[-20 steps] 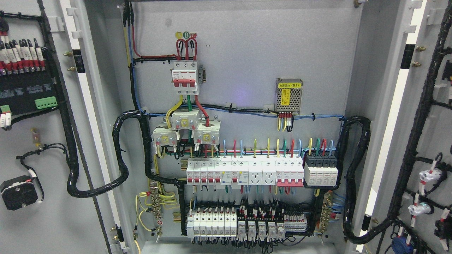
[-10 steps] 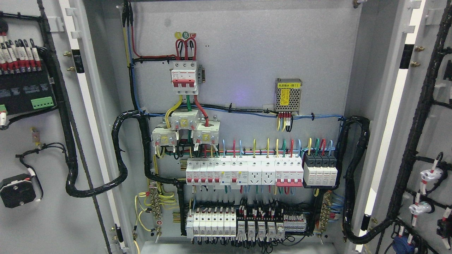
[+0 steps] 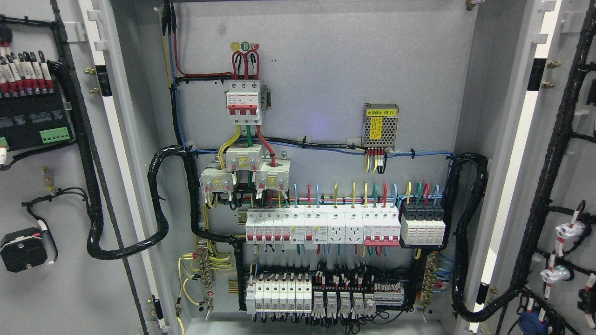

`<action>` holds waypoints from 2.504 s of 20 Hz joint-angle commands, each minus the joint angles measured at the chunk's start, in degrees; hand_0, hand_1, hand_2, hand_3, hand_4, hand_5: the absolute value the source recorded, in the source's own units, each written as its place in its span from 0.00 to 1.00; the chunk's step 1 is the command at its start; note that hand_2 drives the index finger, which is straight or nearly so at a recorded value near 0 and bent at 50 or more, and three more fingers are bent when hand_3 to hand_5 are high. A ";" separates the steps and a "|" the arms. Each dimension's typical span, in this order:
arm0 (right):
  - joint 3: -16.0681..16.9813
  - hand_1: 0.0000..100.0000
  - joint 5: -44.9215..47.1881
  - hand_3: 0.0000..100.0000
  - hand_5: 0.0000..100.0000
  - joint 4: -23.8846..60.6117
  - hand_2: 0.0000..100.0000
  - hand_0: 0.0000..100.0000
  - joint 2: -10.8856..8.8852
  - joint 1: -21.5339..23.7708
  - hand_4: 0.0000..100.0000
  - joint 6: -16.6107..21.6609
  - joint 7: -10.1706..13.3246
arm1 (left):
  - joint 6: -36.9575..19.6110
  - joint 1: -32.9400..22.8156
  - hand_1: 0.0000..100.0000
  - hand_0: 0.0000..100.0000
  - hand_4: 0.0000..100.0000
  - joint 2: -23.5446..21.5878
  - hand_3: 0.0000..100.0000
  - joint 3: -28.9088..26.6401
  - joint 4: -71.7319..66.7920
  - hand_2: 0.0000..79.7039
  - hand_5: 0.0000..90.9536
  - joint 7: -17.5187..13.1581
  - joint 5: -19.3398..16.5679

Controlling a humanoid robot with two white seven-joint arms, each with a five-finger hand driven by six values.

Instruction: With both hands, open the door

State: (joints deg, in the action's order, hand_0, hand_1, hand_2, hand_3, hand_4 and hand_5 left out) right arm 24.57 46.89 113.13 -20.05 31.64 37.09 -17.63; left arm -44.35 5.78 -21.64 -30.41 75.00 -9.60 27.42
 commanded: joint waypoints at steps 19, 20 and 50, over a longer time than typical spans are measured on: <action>-12.17 0.00 -0.83 0.00 0.00 0.60 0.00 0.38 -4.65 -4.82 0.00 2.55 -1.26 | -14.45 -9.92 0.00 0.00 0.00 6.25 0.00 16.60 23.44 0.00 0.00 -0.06 -2.19; -13.40 0.00 -0.92 0.00 0.00 0.60 0.00 0.38 -4.82 -5.18 0.00 2.55 -1.26 | -14.45 -9.74 0.00 0.00 0.00 7.30 0.00 17.48 23.44 0.00 0.00 -0.06 -3.68; -51.81 0.00 -9.89 0.00 0.00 -24.71 0.00 0.38 0.89 -11.51 0.00 2.28 -3.11 | 14.36 -29.16 0.00 0.00 0.00 19.98 0.00 36.12 14.84 0.00 0.00 1.96 -24.97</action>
State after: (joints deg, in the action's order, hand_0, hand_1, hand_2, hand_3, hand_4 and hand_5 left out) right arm -16.57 37.44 98.91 -21.15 19.93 39.28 -20.78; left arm -32.60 -19.78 -2.16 2.38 94.85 -7.57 1.13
